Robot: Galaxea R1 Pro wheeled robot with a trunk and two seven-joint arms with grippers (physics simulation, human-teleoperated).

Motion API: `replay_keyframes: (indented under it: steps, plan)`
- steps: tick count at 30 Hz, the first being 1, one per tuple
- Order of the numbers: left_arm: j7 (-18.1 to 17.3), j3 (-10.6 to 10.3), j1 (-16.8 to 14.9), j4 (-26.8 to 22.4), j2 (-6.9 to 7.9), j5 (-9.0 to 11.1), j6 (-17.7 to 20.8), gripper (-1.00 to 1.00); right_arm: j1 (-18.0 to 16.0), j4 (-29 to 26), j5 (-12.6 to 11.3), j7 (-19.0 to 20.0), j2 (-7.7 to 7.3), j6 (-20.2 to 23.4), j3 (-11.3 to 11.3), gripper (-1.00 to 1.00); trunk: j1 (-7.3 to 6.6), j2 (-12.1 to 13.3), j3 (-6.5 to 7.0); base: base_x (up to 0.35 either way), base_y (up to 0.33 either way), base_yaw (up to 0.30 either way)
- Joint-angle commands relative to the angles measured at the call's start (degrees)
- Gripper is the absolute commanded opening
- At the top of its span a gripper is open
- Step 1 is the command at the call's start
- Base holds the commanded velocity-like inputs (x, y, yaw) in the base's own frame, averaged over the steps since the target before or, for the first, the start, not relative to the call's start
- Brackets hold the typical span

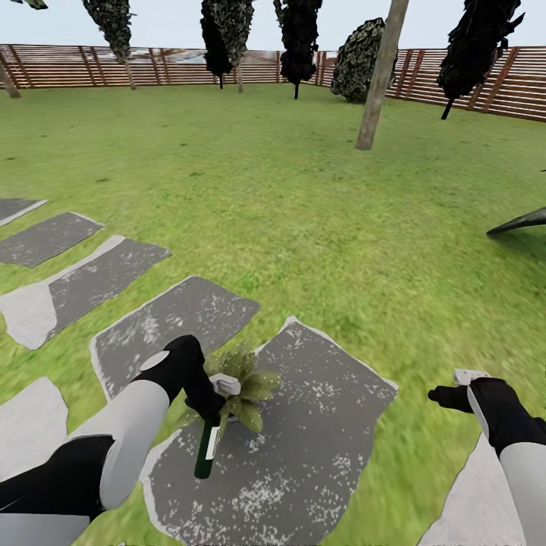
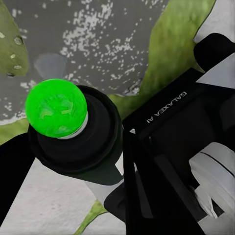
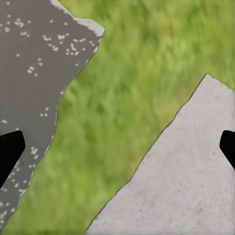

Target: Pick up the pesticide atomizer in the garden and spray insectifuge to fully cover both potted plants in the garden.

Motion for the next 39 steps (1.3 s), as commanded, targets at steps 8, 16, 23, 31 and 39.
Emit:
replay_keyframes:
  steps: [8,16,23,31,39]
  plan:
    - [-0.42,0.47,0.10,-0.06,-0.03,-0.61,0.54,-1.00,-0.01,-0.07,0.61,0.50,0.03,0.21,-0.12,1.00,-0.02,-0.02,-0.04,-0.255,-0.164,0.000]
    - [-0.42,0.46,0.10,-0.06,0.00,-0.61,0.54,-1.00,0.01,-0.07,0.61,0.47,0.03,0.21,-0.12,1.00,-0.02,-0.02,-0.04,-0.257,-0.149,0.002]
    - [-0.42,0.43,0.10,-0.13,0.00,-0.61,0.54,-1.00,0.00,-0.07,0.61,0.45,0.03,0.21,-0.16,1.00,-0.02,-0.02,-0.04,-0.027,-0.014,0.197]
    - [-0.42,0.36,0.23,-0.15,-0.10,-0.65,0.54,-1.00,0.00,0.00,0.61,0.44,0.03,0.21,-0.10,1.00,-0.02,-0.02,-0.04,-0.001,0.000,0.252]
    - [-0.42,0.17,0.28,-0.22,-1.05,-0.68,0.54,-1.00,-0.02,-0.08,0.67,0.52,0.11,0.28,0.03,1.00,-0.02,-0.02,-0.04,0.000,0.000,0.049]
